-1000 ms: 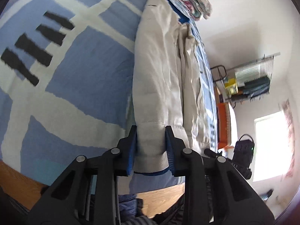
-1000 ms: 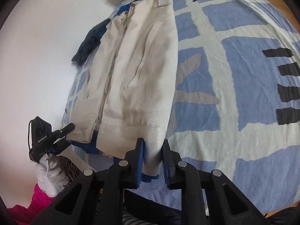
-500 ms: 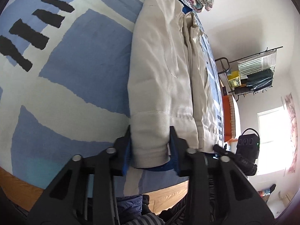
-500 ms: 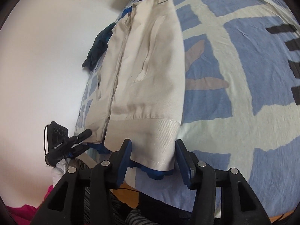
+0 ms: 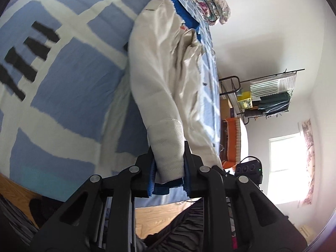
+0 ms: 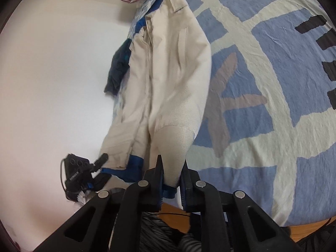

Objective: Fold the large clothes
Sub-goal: 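Lift the hem with both grippers and fold it toward the collar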

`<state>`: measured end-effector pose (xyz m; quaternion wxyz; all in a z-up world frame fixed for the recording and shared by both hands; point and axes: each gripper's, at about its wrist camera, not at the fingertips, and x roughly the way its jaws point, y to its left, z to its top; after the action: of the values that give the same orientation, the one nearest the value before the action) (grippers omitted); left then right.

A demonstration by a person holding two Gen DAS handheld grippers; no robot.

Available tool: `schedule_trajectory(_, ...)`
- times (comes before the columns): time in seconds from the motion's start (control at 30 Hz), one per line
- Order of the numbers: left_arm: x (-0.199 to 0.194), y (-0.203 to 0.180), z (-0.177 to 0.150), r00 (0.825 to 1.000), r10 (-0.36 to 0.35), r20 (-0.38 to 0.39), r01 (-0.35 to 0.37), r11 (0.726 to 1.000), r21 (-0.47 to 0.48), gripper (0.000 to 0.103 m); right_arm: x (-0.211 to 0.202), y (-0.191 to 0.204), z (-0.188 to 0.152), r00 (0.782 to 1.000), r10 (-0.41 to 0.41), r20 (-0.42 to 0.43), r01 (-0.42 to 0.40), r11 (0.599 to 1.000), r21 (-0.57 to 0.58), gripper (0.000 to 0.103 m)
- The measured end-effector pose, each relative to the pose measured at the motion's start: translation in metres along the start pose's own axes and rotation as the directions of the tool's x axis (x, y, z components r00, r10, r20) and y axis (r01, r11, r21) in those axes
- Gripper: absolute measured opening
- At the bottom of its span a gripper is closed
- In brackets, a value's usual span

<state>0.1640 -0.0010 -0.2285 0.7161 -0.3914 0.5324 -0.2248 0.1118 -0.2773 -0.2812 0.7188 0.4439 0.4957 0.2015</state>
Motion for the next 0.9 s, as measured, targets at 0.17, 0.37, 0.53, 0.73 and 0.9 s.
schedule_trajectory(0.17, -0.003, -0.023, 0.030, 1.000, 0.000, 0.031, 0.000, 1.000, 0.021, 0.019, -0.008, 0.030, 0.031, 0.998, 0.037, 0.050, -0.037, 0.999, -0.003, 0.010)
schedule_trajectory(0.37, 0.007, -0.038, 0.077, 0.996, 0.015, 0.086, -0.017, 1.000, 0.024, 0.018, -0.012, 0.059, 0.083, 0.994, 0.007, 0.109, 0.000, 0.998, -0.061, 0.009)
schedule_trajectory(0.53, 0.025, -0.045, 0.114, 0.991, 0.058, 0.122, -0.062, 0.998, 0.030, 0.018, 0.006, 0.075, 0.129, 0.988, -0.051, 0.147, 0.063, 0.995, -0.079, 0.008)
schedule_trajectory(0.73, 0.060, -0.039, 0.150, 0.982, 0.130, 0.136, -0.132, 0.991, 0.005, 0.018, 0.032, 0.064, 0.172, 0.981, -0.112, 0.158, 0.120, 0.992, -0.039, 0.008)
schedule_trajectory(0.9, 0.088, -0.023, 0.172, 0.980, 0.159, 0.116, -0.155, 0.987, -0.040, 0.018, 0.052, 0.044, 0.197, 0.978, -0.151, 0.146, 0.150, 0.988, 0.017, 0.008)
